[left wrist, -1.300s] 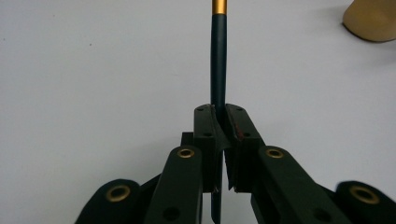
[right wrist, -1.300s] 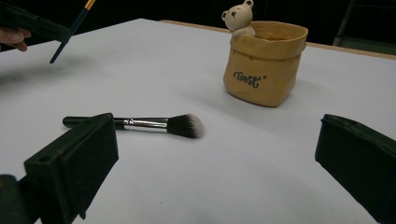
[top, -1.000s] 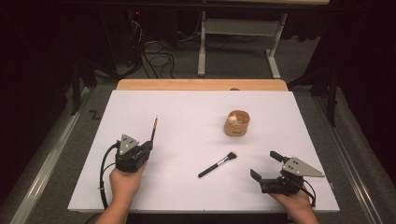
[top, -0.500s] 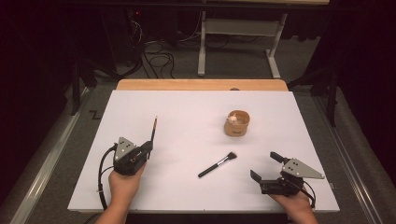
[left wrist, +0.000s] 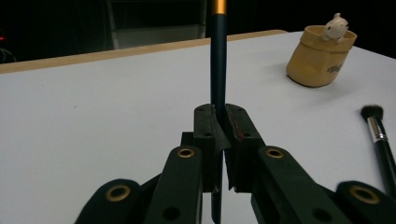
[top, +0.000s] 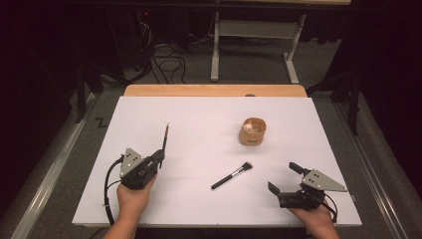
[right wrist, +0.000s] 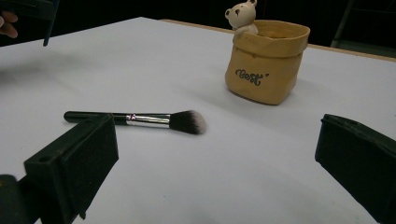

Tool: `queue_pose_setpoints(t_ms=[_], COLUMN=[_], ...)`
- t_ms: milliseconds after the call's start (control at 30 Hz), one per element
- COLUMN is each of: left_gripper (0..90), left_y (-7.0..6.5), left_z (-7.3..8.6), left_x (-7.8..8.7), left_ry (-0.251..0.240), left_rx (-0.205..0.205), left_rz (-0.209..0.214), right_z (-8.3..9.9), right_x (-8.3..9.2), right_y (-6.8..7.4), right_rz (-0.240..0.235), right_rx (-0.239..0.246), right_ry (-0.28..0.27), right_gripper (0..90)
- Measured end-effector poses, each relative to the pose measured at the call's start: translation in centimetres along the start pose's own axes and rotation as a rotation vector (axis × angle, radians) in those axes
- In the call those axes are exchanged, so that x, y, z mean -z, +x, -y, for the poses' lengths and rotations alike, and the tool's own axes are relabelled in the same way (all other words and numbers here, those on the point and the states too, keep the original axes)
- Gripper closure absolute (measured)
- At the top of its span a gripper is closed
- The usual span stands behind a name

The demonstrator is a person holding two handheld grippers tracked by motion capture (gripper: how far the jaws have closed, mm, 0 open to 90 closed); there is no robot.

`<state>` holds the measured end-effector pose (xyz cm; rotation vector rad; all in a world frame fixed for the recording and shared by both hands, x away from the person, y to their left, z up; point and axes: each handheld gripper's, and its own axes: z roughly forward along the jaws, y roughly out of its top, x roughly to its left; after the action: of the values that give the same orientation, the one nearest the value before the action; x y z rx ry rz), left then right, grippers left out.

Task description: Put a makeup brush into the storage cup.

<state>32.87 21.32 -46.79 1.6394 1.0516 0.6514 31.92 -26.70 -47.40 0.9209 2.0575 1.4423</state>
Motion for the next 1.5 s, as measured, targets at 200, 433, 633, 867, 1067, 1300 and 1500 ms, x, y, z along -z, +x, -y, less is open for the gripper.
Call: queue_pose_setpoints(t_ms=[200, 433, 633, 867, 1067, 1300, 1500], left_gripper=[84.1, 84.0, 84.1, 84.1, 84.1, 84.2, 84.2], left_y=[-0.6, -1.3, -2.2, -2.9, -3.1, -3.5, -3.9], left_z=[-0.1, -0.3, -0.5, -1.1, -1.8, -3.1, -3.8], left_x=[0.1, -0.1, -0.3, -0.5, -0.4, -0.6, -1.1], left_ry=[-0.023, -0.019, -0.028, -0.027, -0.035, -0.043, -0.052], left_rx=[-0.023, -0.024, -0.032, -0.054, -0.058, -0.078, -0.087], left_rz=[0.071, 0.122, 0.139, 0.155, 0.160, 0.167, 0.177], right_z=[0.0, -0.2, -1.6, -4.1, -5.6, -7.0, -7.7], right_x=[-0.1, 0.0, -0.4, -1.6, -2.6, -4.1, -4.9], right_y=[0.0, 0.4, 1.6, 2.2, 1.8, 1.9, 2.1], right_rz=[0.003, -0.019, -0.055, -0.068, -0.075, -0.087, -0.083], right_rx=[0.003, 0.001, 0.008, 0.051, 0.055, 0.062, 0.063], right_ry=[-0.002, -0.006, -0.029, -0.035, -0.032, -0.038, -0.045], right_gripper=[0.3, 0.3, 0.3, 1.2, 2.6, 5.6, 6.7])
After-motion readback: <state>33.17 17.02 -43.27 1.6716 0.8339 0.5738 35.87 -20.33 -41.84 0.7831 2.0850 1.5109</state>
